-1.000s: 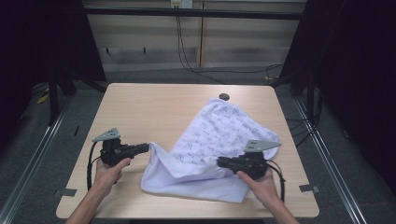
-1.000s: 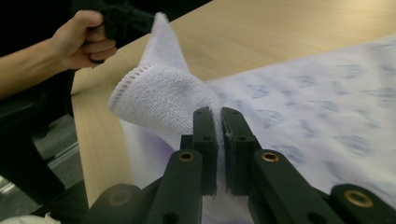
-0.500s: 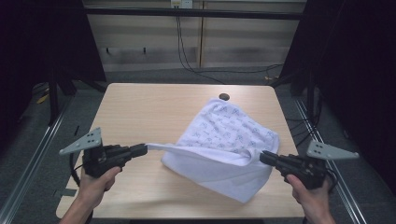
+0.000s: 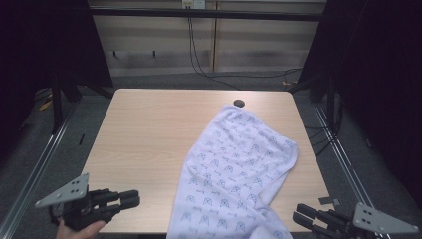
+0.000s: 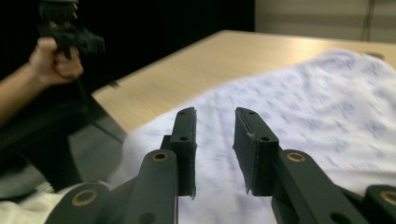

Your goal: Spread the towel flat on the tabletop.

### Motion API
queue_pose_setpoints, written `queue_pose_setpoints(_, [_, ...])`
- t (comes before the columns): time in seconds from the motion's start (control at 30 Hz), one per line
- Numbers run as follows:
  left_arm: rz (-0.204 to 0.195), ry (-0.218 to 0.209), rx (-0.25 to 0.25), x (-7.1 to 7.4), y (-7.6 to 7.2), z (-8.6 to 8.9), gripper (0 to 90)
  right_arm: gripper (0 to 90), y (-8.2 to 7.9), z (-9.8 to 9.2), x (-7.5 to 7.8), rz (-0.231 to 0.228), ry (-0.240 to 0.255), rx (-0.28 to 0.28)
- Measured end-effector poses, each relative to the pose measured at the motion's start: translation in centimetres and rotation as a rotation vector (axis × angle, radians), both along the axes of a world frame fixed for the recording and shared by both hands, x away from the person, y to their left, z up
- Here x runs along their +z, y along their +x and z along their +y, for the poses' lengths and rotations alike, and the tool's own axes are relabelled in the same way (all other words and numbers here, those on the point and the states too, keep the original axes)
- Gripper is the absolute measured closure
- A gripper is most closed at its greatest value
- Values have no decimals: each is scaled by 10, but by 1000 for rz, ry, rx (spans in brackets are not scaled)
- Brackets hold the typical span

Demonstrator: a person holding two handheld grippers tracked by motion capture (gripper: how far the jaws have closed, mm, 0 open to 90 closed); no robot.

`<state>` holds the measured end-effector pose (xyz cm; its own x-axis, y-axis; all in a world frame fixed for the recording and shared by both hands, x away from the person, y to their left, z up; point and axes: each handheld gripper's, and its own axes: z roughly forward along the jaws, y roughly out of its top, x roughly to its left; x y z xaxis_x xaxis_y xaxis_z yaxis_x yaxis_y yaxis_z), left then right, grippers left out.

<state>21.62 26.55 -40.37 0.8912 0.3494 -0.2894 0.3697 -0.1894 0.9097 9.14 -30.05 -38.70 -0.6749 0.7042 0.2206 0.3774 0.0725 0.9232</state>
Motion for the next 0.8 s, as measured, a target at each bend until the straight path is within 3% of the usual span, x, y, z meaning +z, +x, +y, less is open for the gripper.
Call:
queue_pose_setpoints(0.03, [25, 13, -1, -6, 10, -6, 736, 674, 5, 1, -5, 13, -18, -12])
queue_pose_setpoints(0.07, [25, 13, -1, -6, 10, -6, 729, 674, 5, 1, -5, 13, -18, -12])
queue_pose_setpoints(0.1, [62, 53, 7, -19, 32, -20, 725, 652, 18, 1, -19, 64, -17, -17])
queue_pose_setpoints(0.13, [62, 53, 7, -19, 32, -20, 721, 652, 18, 1, -19, 64, -17, -17])
queue_pose_setpoints(0.17, [79, 72, 0, -25, 44, -29, 721, 638, 26, 2, -26, 88, -27, -19])
queue_pose_setpoints(0.2, [91, 89, 4, -31, 54, -38, 726, 605, 42, 4, -42, 137, -67, -28])
queue_pose_setpoints(0.3, [143, 134, -3, -52, 84, -68, 733, 567, 59, 6, -57, 195, -80, -13])
queue_pose_setpoints(0.33, [168, 191, -24, -68, 94, -90, 765, 545, 73, 10, -70, 237, -110, -5])
queue_pose_setpoints(0.43, [175, 321, -81, -89, 97, -119, 775, 521, 87, 19, -85, 303, -163, 21])
queue_pose_setpoints(0.47, [175, 321, -81, -89, 97, -119, 774, 521, 87, 19, -85, 303, -163, 21])
queue_pose_setpoints(0.5, [164, 363, -81, -102, 93, -130, 773, 514, 94, 23, -90, 335, -184, 47])
queue_pose_setpoints(0.57, [164, 375, -71, -101, 92, -130, 795, 517, 96, 25, -92, 343, -194, 49])
queue_pose_setpoints(0.6, [152, 396, -64, -99, 91, -129, 810, 560, 99, 27, -93, 345, -196, 58])
queue_pose_setpoints(0.63, [139, 405, -60, -99, 89, -127, 851, 720, 103, 30, -93, 352, -202, 78])
queue_pose_setpoints(0.67, [126, 412, -52, -99, 87, -124, 851, 720, 103, 30, -93, 352, -202, 78])
queue_pose_setpoints(0.73, [121, 428, -40, -98, 82, -115, 871, 880, 103, 31, -93, 349, -203, 96])
queue_pose_setpoints(0.77, [120, 436, -37, -97, 79, -110, 876, 890, 102, 31, -91, 346, -200, 93])
queue_pose_setpoints(0.8, [145, 424, -20, -97, 72, -98, 887, 896, 96, 27, -87, 320, -188, 80])
